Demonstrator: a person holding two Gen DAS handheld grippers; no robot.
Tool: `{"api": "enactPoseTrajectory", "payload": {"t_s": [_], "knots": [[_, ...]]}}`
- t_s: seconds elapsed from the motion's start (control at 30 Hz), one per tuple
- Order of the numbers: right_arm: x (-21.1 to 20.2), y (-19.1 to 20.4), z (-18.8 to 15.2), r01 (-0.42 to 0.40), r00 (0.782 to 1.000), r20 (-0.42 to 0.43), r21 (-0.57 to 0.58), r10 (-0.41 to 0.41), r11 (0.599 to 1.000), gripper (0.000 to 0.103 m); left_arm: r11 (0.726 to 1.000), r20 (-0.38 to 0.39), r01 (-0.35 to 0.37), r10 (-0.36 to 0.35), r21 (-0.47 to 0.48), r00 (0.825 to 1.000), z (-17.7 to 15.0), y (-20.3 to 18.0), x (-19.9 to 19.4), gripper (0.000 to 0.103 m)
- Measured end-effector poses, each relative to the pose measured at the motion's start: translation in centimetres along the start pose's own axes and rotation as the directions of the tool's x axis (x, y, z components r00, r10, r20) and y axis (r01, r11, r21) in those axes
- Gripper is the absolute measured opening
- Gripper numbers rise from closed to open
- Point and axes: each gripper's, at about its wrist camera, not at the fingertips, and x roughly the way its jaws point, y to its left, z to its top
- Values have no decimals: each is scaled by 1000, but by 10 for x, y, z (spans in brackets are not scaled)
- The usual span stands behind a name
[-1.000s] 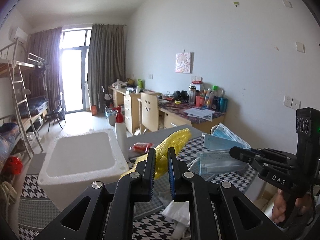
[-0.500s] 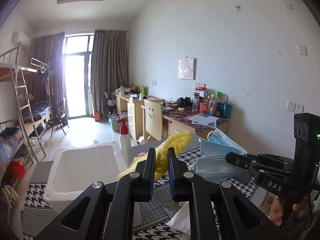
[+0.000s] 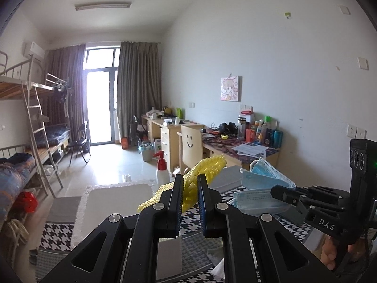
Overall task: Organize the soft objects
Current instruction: 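Lift and carry the yellow mesh and blue mask toward the white foam box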
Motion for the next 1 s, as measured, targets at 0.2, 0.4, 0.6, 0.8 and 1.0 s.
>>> {"api": "enactPoseTrajectory", "payload": {"t_s": [0.2,0.4,0.6,0.8,1.0], "knots": [[7,2,6,-33,999,-6,2,33,999,14,999,1,-38,38,-11,999,2,8,1,13],[16,9,10,-64,998,-8,-7,64,998,14,997,0,-79,79,-17,997,3,16,2,13],[26,14,13,-101,995,-22,-8,101,995,14,995,-6,-96,96,-22,995,4,24,6,13],[34,24,19,-133,991,-24,-22,132,991,14,991,-11,-131,131,-33,991,4,33,8,13],[44,29,19,-156,987,-46,-26,155,987,14,987,-33,-158,157,-32,987,1,41,14,13]]}}
